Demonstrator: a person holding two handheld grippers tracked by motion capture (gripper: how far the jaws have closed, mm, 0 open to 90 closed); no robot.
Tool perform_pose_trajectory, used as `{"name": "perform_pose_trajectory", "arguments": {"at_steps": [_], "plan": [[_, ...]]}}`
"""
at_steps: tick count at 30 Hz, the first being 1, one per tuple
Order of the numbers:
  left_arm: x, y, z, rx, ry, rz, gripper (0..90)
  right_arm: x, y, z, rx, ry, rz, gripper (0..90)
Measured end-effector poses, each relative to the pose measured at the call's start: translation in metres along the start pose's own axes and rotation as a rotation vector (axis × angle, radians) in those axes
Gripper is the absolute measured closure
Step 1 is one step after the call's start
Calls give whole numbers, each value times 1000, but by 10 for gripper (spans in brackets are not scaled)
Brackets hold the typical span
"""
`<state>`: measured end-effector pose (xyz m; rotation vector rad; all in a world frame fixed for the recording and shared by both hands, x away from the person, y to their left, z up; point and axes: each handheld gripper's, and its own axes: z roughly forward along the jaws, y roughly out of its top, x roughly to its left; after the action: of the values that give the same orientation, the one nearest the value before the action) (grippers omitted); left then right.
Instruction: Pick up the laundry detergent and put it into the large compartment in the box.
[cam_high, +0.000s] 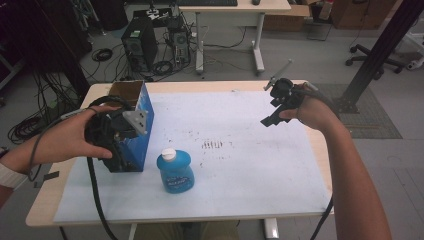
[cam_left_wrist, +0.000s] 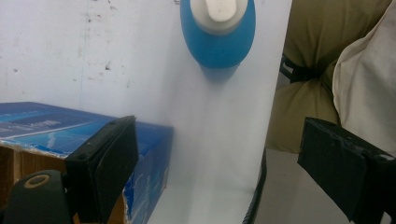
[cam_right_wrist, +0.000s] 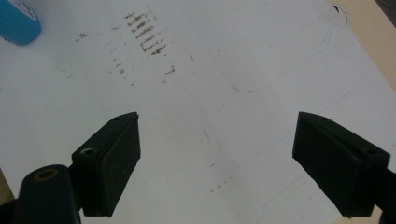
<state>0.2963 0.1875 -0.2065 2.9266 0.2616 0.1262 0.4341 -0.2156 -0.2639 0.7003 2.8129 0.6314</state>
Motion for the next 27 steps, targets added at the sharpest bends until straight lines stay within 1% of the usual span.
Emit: {"name": "perform_pose_trajectory", "arguments": {"at_steps": [5, 12, 20, 27], "plan": [[0, 2, -1, 0, 0, -7, 109, 1, -1, -1, -3, -3, 2, 153], [0, 2, -4, -9, 8, -23, 81, 2, 0, -1, -4, -2, -8, 149], [0, 3, -8, -15, 13, -33, 81, 1, 0, 1, -3, -7, 3, 116], [1, 4, -10, -23, 17, -39, 82, 1, 0, 3, 4, -8, -4, 114]]}}
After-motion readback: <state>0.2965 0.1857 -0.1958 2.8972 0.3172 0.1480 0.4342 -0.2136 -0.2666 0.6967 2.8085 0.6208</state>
